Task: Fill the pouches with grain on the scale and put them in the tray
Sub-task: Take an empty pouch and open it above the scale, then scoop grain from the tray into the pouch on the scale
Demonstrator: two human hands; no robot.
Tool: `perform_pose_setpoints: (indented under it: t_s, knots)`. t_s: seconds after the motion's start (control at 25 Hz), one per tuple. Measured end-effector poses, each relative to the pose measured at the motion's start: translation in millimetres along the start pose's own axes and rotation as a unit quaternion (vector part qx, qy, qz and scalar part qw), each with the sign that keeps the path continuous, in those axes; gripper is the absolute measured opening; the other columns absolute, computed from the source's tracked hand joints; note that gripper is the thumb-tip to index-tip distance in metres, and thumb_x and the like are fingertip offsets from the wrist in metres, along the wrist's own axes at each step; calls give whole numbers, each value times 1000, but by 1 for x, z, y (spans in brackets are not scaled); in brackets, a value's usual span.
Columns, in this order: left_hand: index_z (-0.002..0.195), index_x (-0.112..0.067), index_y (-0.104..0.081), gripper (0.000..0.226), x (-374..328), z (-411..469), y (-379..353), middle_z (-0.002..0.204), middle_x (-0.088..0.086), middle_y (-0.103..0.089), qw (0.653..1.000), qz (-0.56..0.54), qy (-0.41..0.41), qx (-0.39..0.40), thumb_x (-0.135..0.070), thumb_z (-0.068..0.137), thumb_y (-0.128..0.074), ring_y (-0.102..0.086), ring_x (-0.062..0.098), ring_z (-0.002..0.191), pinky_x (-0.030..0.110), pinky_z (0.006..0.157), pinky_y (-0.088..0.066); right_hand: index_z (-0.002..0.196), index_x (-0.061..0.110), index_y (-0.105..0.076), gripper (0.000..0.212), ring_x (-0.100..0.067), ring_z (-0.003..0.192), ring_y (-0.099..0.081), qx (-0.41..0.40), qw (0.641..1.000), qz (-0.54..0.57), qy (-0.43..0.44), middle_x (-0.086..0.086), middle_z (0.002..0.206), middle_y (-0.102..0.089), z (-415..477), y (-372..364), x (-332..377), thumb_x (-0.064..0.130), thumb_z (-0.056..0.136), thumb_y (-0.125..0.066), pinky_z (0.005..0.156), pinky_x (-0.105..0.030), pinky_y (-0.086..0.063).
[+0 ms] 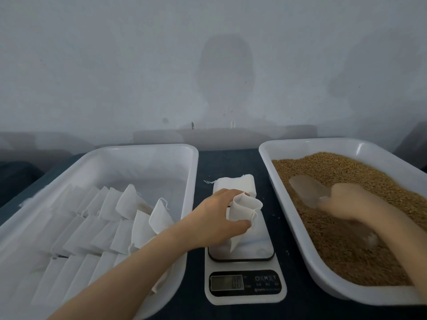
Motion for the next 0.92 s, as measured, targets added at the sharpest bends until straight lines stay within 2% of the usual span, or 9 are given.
perform_pose_setpoints:
  t_s: [0.08,0.16,0.24,0.32,0.4,0.52,0.64,0.8,0.92]
  knots:
    - [132,-37,-45,52,0,0,0,129,-16,-48,1000,5,1,0,-38,84,-67,-50,6,110,15,87,-42,102,1,-60,41,-18,59,-61,-30,999,22,-21,-7,71,-61,12,7,-20,40,90,-55,46,-24,-43]
    - [134,-34,-44,54,0,0,0,131,-15,-48,1000,11,8,0,-38,85,-67,-50,7,112,22,94,-44,110,-3,-55,40,-25,56,-62,-94,989,84,-74,-12,72,-60,26,11,-48,30,90,-59,44,-27,-47]
    - [135,-34,-43,55,0,1,-1,132,-15,-47,1000,19,12,6,-39,85,-66,-50,7,113,23,94,-43,122,-6,-42,48,-34,69,-60,-171,968,119,-141,-17,78,-54,37,12,-74,21,88,-61,59,-39,-52]
    - [134,-35,-43,54,-1,1,-1,132,-16,-47,1000,25,10,7,-39,85,-66,-49,6,112,21,91,-42,129,-4,-33,50,-44,87,-56,-232,947,111,-192,-26,94,-55,43,8,-93,12,88,-58,77,-51,-50]
    - [134,-35,-43,55,-1,2,-1,132,-16,-47,1000,25,12,7,-40,85,-66,-49,5,112,19,90,-41,128,-3,-31,46,-49,90,-54,-255,945,73,-191,-33,102,-53,45,2,-98,5,88,-52,81,-57,-48]
    - [133,-37,-43,54,3,3,-2,130,-19,-47,1000,23,14,1,-42,84,-66,-51,3,109,13,84,-41,115,-1,-35,28,-35,68,-51,-242,964,48,-100,-21,79,-49,39,-4,-87,0,88,-43,68,-49,-51]
    - [129,-42,-42,54,7,2,-3,122,-24,-49,1000,26,14,-9,-45,81,-67,-51,-3,102,7,75,-39,115,3,-39,25,-24,66,-56,-205,977,24,-50,-9,78,-54,23,-6,-67,8,92,-47,57,-38,-51]
    - [126,-44,-46,54,13,5,-2,119,-23,-54,999,32,12,-16,-47,77,-68,-54,0,106,19,88,-43,120,10,-36,27,-23,75,-61,-136,988,77,-16,-7,89,-59,13,-9,-45,14,96,-46,66,-39,-54]
    - [130,-42,-45,57,14,5,-3,122,-21,-53,999,36,20,-7,-47,77,-68,-54,4,107,25,92,-46,119,11,-35,27,-17,69,-59,-100,988,119,15,-3,85,-57,12,-15,-35,19,96,-48,52,-29,-46]
Point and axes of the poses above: each hand's wrist, its own z-axis towards the middle knuckle, its own y-axis out of the back of the hand, x = y × z, the point moved 1 cm from there along z, towards the middle knuckle
